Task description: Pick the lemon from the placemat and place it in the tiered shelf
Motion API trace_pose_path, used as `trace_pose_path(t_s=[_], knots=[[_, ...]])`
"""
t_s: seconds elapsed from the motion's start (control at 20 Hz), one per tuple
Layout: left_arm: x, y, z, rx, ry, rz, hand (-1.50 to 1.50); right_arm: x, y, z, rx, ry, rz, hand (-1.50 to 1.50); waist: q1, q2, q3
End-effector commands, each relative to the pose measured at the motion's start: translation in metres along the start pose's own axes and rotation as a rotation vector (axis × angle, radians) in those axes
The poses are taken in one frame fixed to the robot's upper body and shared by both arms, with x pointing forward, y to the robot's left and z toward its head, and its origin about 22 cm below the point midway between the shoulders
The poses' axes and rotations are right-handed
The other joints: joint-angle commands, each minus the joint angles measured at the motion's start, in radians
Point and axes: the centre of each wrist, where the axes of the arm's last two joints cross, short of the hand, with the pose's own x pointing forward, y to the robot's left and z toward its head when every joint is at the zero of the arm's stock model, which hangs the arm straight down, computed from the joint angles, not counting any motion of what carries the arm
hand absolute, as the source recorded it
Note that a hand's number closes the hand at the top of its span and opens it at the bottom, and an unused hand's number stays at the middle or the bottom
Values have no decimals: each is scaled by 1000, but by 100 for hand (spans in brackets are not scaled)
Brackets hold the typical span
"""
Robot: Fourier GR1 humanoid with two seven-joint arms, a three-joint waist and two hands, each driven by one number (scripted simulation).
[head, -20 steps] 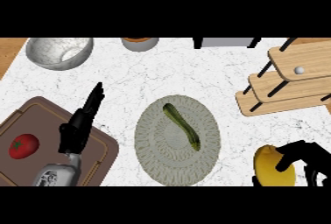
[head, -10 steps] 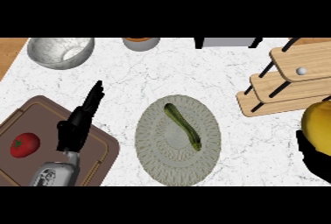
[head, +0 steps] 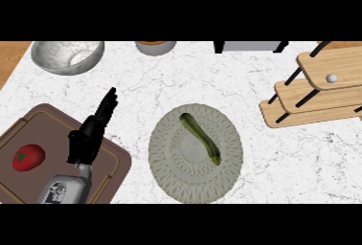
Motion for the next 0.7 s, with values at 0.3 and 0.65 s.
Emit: trace_pose_path(t_s=[0.3,0.65], knots=[[-5,9,13,-12,-2,8,0,-19,-19,-61,2,-44,49,150,18,4,0],[20,2,0,-4,-38,-13,0,-16,25,-72,-47,-60,133,150,28,5,0]])
